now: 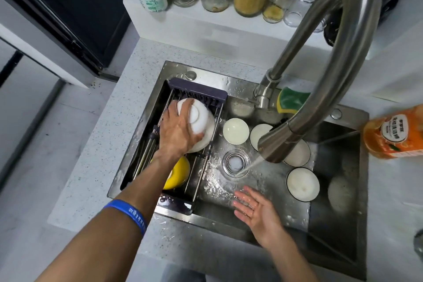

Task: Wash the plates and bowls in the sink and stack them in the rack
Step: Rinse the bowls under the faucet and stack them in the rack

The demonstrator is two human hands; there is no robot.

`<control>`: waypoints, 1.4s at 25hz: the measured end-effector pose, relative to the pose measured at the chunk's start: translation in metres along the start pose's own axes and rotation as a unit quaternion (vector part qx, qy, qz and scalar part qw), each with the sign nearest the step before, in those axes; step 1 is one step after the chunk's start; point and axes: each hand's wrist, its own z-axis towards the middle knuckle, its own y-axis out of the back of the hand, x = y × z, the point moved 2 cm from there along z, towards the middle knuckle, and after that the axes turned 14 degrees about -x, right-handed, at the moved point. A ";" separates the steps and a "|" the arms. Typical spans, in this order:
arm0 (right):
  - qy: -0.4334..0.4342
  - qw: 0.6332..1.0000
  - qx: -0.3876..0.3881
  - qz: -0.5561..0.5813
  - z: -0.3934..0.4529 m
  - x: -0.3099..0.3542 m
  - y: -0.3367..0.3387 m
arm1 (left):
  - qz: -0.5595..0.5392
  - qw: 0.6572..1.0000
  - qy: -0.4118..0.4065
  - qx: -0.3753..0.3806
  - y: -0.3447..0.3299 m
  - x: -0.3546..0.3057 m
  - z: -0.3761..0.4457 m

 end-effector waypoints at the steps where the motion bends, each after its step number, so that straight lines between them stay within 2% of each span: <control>1: 0.004 1.000 -0.003 0.001 0.001 0.002 0.002 | -0.008 1.000 0.006 0.004 -0.004 0.004 0.001; 7: 0.017 1.000 -0.017 -0.006 0.006 0.005 0.009 | -0.049 0.999 0.012 0.020 -0.010 0.016 0.000; 10: 0.016 1.000 -0.018 -0.011 0.008 0.004 0.008 | 0.008 0.999 0.024 0.034 -0.001 0.009 -0.004; 12: 0.015 1.000 -0.024 -0.012 0.013 0.005 0.010 | -0.017 0.999 -0.006 -0.027 0.012 -0.008 -0.020; 14: 0.010 0.999 -0.033 -0.018 0.021 0.007 0.014 | -0.102 0.989 -0.047 -0.100 0.017 -0.030 -0.047; 15: 0.012 0.999 -0.043 -0.026 0.026 0.008 0.018 | -0.138 0.983 -0.053 -0.112 0.015 -0.041 -0.064; 16: 0.020 0.998 -0.051 -0.038 0.028 0.011 0.021 | -0.167 0.980 -0.051 -0.096 0.009 -0.050 -0.080; 18: 0.066 0.989 -0.084 -0.107 0.039 0.016 0.033 | -0.223 0.975 -0.003 0.014 -0.012 -0.065 -0.104; 19: 0.103 0.974 -0.112 -0.166 0.047 0.017 0.043 | -0.255 0.960 0.050 0.102 -0.024 -0.070 -0.115; 20: 0.142 0.951 -0.145 -0.231 0.058 0.020 0.053 | -0.299 0.927 0.119 0.190 -0.034 -0.075 -0.122; 22: 0.223 0.865 -0.212 -0.397 0.084 0.030 0.076 | -0.381 0.845 0.247 0.281 -0.054 -0.082 -0.131; 23: 0.251 0.813 -0.233 -0.471 0.096 0.035 0.087 | -0.381 0.832 0.277 0.292 -0.062 -0.083 -0.133; 25: 0.270 0.722 -0.260 -0.581 0.123 0.044 0.103 | -0.362 0.837 0.295 0.286 -0.073 -0.086 -0.131; 27: 0.263 0.657 -0.273 -0.652 0.146 0.047 0.111 | -0.374 0.836 0.314 0.252 -0.085 -0.081 -0.128; 30: 0.278 0.619 -0.282 -0.678 0.159 0.050 0.110 | -0.387 0.830 0.330 0.230 -0.087 -0.072 -0.129; 33: 0.295 0.621 -0.289 -0.666 0.144 0.054 0.101 | -0.408 0.812 0.357 0.217 -0.082 -0.066 -0.133; 35: 0.320 0.610 -0.272 -0.672 0.120 0.053 0.084 | -0.404 0.818 0.356 0.202 -0.073 -0.068 -0.134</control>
